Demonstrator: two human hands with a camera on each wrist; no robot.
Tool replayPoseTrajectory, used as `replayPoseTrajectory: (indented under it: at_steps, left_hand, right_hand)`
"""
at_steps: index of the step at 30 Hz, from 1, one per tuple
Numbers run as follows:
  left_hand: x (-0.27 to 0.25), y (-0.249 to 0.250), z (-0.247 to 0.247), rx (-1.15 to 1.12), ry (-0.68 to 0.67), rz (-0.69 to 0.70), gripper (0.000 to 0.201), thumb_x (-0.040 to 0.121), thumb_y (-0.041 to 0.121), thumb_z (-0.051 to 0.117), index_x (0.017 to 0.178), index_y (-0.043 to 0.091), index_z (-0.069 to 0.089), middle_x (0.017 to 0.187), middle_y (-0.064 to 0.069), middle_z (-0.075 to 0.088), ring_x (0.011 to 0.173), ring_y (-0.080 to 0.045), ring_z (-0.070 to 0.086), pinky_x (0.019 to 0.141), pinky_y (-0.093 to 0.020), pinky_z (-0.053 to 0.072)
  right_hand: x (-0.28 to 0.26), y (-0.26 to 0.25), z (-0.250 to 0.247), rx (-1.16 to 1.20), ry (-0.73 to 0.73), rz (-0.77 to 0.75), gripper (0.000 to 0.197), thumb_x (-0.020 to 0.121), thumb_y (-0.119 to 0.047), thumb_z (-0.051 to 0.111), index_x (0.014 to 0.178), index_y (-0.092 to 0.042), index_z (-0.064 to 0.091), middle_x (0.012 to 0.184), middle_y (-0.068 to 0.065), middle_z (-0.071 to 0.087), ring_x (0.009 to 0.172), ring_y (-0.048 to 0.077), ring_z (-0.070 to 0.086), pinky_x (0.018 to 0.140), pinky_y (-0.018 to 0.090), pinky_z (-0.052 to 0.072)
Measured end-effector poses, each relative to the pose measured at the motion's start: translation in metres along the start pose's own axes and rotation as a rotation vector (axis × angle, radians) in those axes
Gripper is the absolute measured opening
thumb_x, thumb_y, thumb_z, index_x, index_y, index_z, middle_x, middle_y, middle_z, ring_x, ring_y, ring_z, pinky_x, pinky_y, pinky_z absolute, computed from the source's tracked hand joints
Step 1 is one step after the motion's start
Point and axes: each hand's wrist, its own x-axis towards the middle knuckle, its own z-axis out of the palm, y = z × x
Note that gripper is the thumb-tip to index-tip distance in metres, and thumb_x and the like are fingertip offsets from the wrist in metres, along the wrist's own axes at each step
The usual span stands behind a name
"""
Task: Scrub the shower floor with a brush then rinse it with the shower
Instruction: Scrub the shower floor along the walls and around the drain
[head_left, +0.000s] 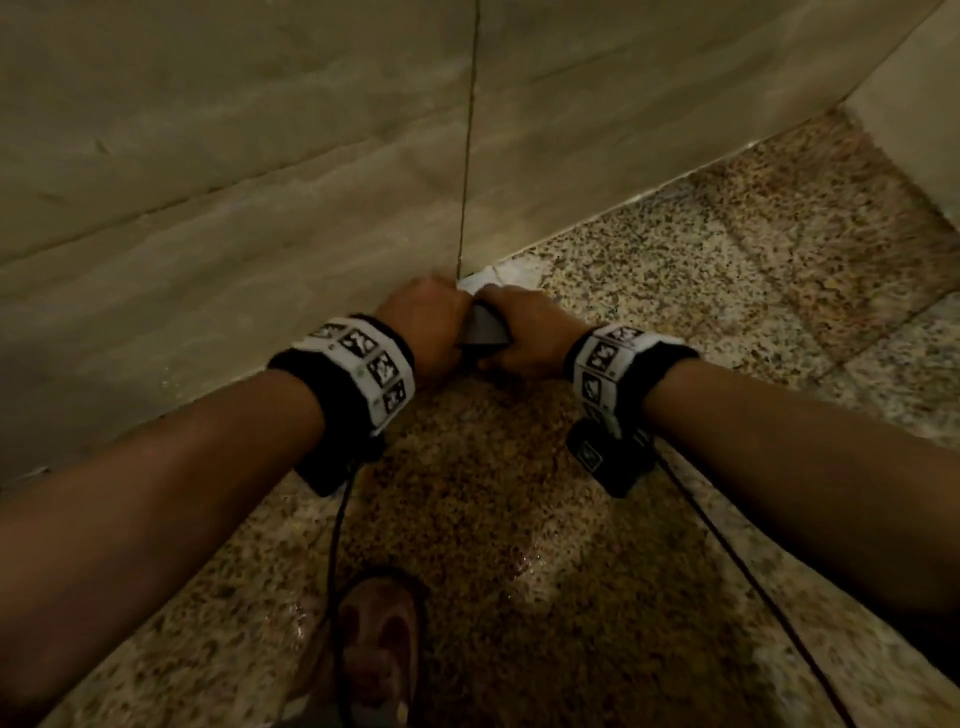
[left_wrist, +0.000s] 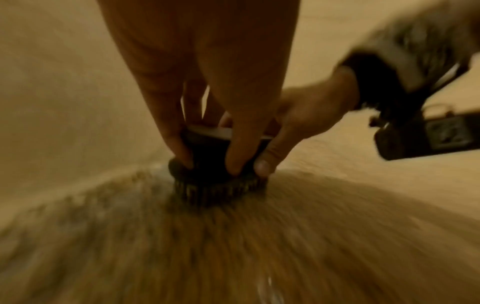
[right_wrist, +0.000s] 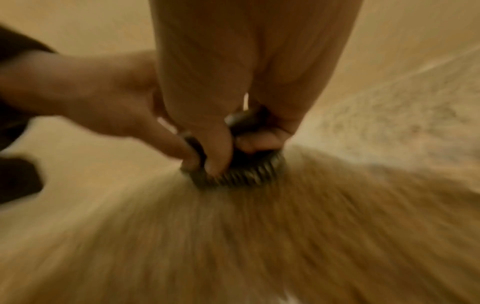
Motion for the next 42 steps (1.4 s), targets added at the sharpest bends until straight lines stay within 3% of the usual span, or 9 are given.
replayPoseTrajectory:
  at_steps: [3, 8, 14, 17, 22, 26, 28, 34, 42]
  left_hand:
    - [-0.002, -0.005, -0.02, 0.0, -0.017, 0.066, 0.048, 0.074, 0.043, 0.073, 0.111, 0.014, 0.065, 0.102, -0.009, 0.062, 0.091, -0.026, 0.06, 0.075, -0.032, 0.048]
    - [-0.023, 0.008, -0.002, -0.149, -0.373, 0.219, 0.06, 0.066, 0.031, 0.084, 0.119, 0.021, 0.059, 0.104, 0.006, 0.053, 0.099, -0.012, 0.051, 0.079, -0.022, 0.037]
    - [0.001, 0.008, 0.005, -0.173, -0.009, 0.123, 0.043, 0.081, 0.022, 0.068, 0.122, 0.012, 0.059, 0.115, -0.012, 0.059, 0.107, -0.029, 0.055, 0.085, -0.033, 0.041]
    - [0.012, 0.015, -0.005, -0.275, 0.115, 0.104, 0.043, 0.081, 0.022, 0.068, 0.121, 0.011, 0.058, 0.115, -0.012, 0.06, 0.106, -0.029, 0.057, 0.086, -0.032, 0.043]
    - [0.017, 0.007, -0.016, -0.352, 0.332, -0.019, 0.034, 0.082, 0.016, 0.061, 0.116, 0.012, 0.059, 0.112, -0.008, 0.058, 0.103, -0.023, 0.055, 0.086, -0.028, 0.041]
    - [0.012, 0.002, -0.014, -0.359, 0.317, -0.05, 0.026, 0.085, 0.015, 0.06, 0.11, 0.011, 0.061, 0.112, -0.008, 0.059, 0.102, -0.021, 0.055, 0.083, -0.025, 0.039]
    - [0.01, 0.001, -0.009, -0.365, 0.289, -0.069, 0.023, 0.085, 0.015, 0.061, 0.108, 0.012, 0.062, 0.11, -0.006, 0.06, 0.099, -0.02, 0.057, 0.079, -0.023, 0.038]
    - [0.01, 0.006, -0.003, -0.361, 0.232, -0.066, 0.022, 0.084, 0.016, 0.062, 0.105, 0.013, 0.063, 0.105, -0.009, 0.063, 0.096, -0.023, 0.059, 0.081, -0.031, 0.045]
    - [0.014, 0.002, -0.004, -0.364, 0.23, -0.093, 0.024, 0.087, 0.017, 0.059, 0.109, 0.012, 0.063, 0.11, -0.009, 0.063, 0.1, -0.023, 0.059, 0.082, -0.028, 0.044]
  right_hand:
    - [-0.005, -0.004, -0.012, -0.015, 0.008, -0.015, 0.059, 0.076, -0.026, 0.08, 0.125, -0.011, 0.051, 0.123, 0.011, 0.06, 0.112, 0.029, 0.056, 0.081, 0.026, 0.039]
    - [-0.038, 0.007, 0.014, -0.101, -0.314, -0.056, 0.074, 0.075, -0.029, 0.081, 0.137, -0.016, 0.043, 0.132, 0.007, 0.054, 0.118, 0.025, 0.053, 0.092, 0.028, 0.042]
    - [-0.031, 0.011, 0.022, -0.165, 0.039, 0.081, 0.068, 0.083, -0.05, 0.067, 0.129, -0.01, 0.04, 0.118, 0.011, 0.049, 0.104, 0.03, 0.053, 0.079, 0.039, 0.046]
    - [-0.033, 0.019, 0.007, 0.054, 0.206, 0.189, 0.048, 0.083, -0.04, 0.069, 0.116, -0.012, 0.047, 0.106, 0.004, 0.049, 0.097, 0.026, 0.056, 0.072, 0.032, 0.042]
    - [-0.052, 0.067, -0.036, 0.145, 0.511, 0.631, 0.06, 0.087, -0.048, 0.062, 0.126, -0.007, 0.043, 0.104, 0.009, 0.055, 0.092, 0.03, 0.057, 0.069, 0.03, 0.039]
    - [-0.054, 0.088, -0.03, 0.053, 0.365, 0.827, 0.072, 0.085, -0.063, 0.054, 0.124, -0.003, 0.053, 0.112, 0.017, 0.061, 0.088, 0.032, 0.06, 0.061, 0.028, 0.043]
    - [-0.048, 0.073, -0.018, -0.009, 0.274, 0.778, 0.064, 0.087, -0.061, 0.051, 0.11, -0.001, 0.059, 0.104, 0.017, 0.064, 0.078, 0.03, 0.06, 0.054, 0.026, 0.039]
    - [-0.017, 0.021, 0.0, 0.081, 0.105, 0.542, 0.064, 0.088, -0.051, 0.061, 0.13, -0.005, 0.049, 0.123, 0.015, 0.058, 0.106, 0.032, 0.06, 0.069, 0.029, 0.042]
    - [-0.049, 0.097, -0.043, 0.0, 0.38, 0.792, 0.084, 0.094, -0.046, 0.049, 0.154, -0.008, 0.003, 0.12, 0.025, 0.058, 0.091, 0.039, 0.06, 0.063, 0.033, 0.035]
